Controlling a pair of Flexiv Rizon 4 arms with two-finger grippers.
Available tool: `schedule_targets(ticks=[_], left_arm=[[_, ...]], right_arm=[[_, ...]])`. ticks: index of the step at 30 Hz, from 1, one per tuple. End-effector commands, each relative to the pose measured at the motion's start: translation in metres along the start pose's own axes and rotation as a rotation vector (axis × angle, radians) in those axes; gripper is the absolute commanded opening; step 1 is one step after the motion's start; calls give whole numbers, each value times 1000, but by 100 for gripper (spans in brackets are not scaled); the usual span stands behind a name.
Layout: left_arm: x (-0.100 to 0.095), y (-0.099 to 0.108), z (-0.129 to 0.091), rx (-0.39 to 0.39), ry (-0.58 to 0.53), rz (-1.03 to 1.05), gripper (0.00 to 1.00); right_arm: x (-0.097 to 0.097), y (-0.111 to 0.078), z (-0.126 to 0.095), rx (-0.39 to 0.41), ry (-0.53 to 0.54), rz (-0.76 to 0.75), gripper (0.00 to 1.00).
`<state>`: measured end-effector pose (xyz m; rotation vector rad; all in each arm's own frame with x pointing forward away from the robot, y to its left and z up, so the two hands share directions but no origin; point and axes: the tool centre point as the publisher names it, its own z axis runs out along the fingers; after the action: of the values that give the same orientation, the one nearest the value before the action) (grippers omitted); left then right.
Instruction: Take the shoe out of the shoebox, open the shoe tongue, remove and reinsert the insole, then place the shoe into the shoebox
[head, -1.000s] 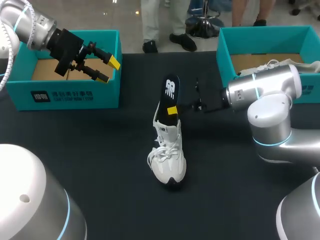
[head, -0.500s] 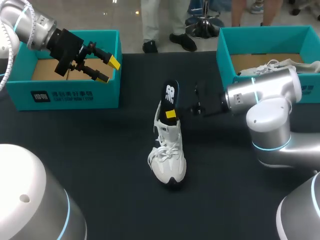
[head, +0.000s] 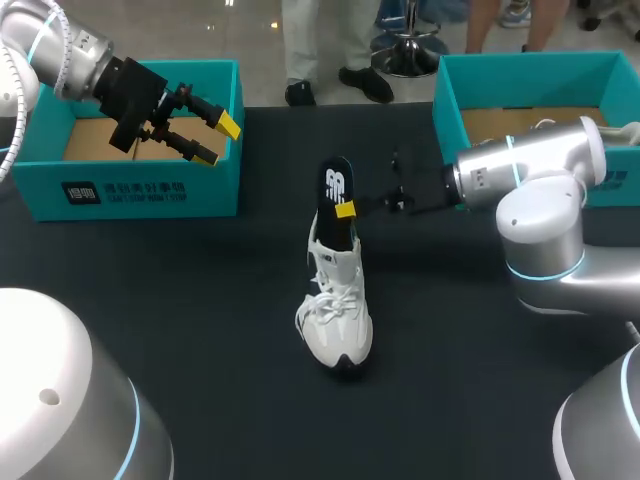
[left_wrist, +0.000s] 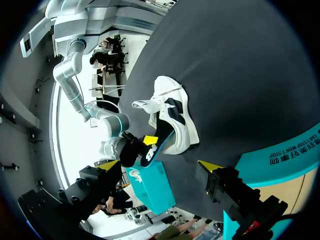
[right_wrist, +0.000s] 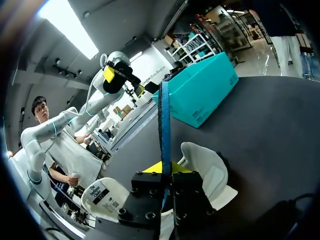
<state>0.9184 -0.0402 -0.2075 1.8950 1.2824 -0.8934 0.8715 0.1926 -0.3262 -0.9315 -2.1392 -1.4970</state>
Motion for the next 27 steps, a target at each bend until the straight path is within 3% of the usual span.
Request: schedule_targets(ticks=[1, 15, 16, 17, 27], left_arm=[[0, 0, 0, 0, 3, 1, 100], [0, 0, 0, 0, 3, 1, 100], [0, 0, 0, 0, 3, 1, 100], [0, 0, 0, 0, 3, 1, 100], [0, 0, 0, 0, 3, 1, 100]], right_arm=[[-5, -1, 11, 12, 36, 12, 0], [9, -34, 25, 73, 97, 101, 0], [9, -34, 24, 67, 88, 98, 11], [10, -31, 22, 65, 83, 95, 35], [7, -6, 7, 51, 35, 39, 36]])
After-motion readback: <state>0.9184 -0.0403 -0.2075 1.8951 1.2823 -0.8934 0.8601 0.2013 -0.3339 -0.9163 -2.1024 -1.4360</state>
